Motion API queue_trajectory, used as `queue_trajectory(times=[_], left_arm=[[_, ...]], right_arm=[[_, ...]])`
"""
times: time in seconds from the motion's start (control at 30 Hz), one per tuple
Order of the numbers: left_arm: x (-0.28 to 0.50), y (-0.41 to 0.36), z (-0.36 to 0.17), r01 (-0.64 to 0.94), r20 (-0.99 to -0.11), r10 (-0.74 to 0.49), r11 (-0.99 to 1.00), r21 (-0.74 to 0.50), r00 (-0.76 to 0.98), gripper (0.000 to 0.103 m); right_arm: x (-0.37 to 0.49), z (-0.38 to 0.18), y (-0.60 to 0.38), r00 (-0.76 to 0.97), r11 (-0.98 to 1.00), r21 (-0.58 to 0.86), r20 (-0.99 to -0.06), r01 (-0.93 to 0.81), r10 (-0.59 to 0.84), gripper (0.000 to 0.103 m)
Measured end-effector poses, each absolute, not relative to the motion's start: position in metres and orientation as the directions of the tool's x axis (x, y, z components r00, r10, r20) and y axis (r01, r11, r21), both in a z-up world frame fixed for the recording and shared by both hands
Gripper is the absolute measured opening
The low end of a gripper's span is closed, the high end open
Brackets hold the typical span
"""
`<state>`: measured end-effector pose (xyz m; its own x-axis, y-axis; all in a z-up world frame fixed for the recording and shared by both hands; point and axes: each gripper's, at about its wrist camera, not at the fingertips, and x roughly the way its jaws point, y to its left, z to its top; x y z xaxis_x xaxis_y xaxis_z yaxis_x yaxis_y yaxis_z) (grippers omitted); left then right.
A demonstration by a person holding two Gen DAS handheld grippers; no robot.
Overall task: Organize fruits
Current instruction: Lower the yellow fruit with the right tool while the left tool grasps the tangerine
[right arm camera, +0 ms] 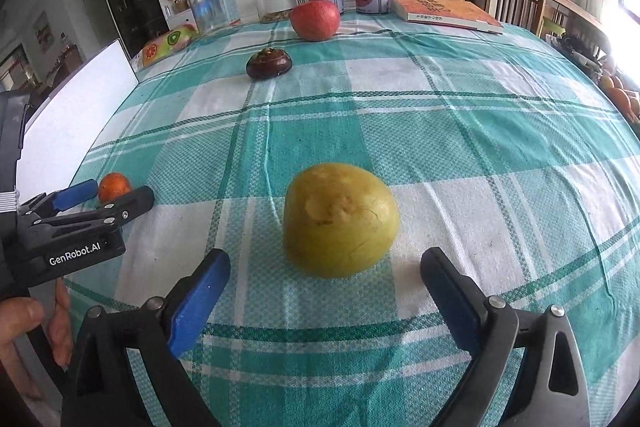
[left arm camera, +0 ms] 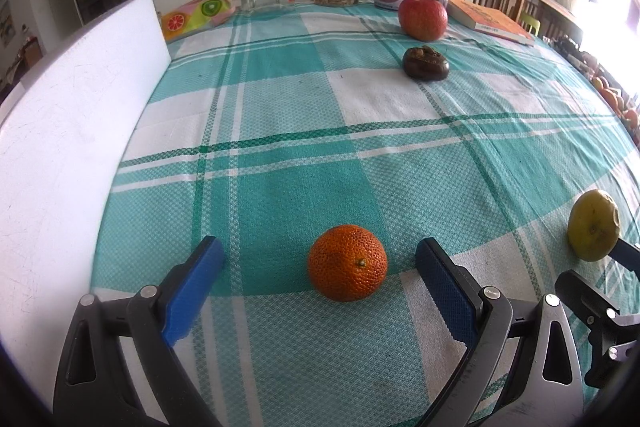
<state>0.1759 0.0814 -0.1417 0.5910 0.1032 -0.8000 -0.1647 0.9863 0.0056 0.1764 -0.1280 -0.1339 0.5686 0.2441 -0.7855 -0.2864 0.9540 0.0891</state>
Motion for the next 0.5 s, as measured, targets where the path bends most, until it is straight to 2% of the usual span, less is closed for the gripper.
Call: queue_trajectory(times=[0.5], left_arm=[[0.1759, 0.0815, -0.1417, -0.165, -0.8, 0.103, 0.986, 0.006, 0.591, 0.098]], right_arm=[[0.1767, -0.134, -0.1272, 0.562, 0.951, 0.096, -0.787, -0.294, 0.254, 0.1]])
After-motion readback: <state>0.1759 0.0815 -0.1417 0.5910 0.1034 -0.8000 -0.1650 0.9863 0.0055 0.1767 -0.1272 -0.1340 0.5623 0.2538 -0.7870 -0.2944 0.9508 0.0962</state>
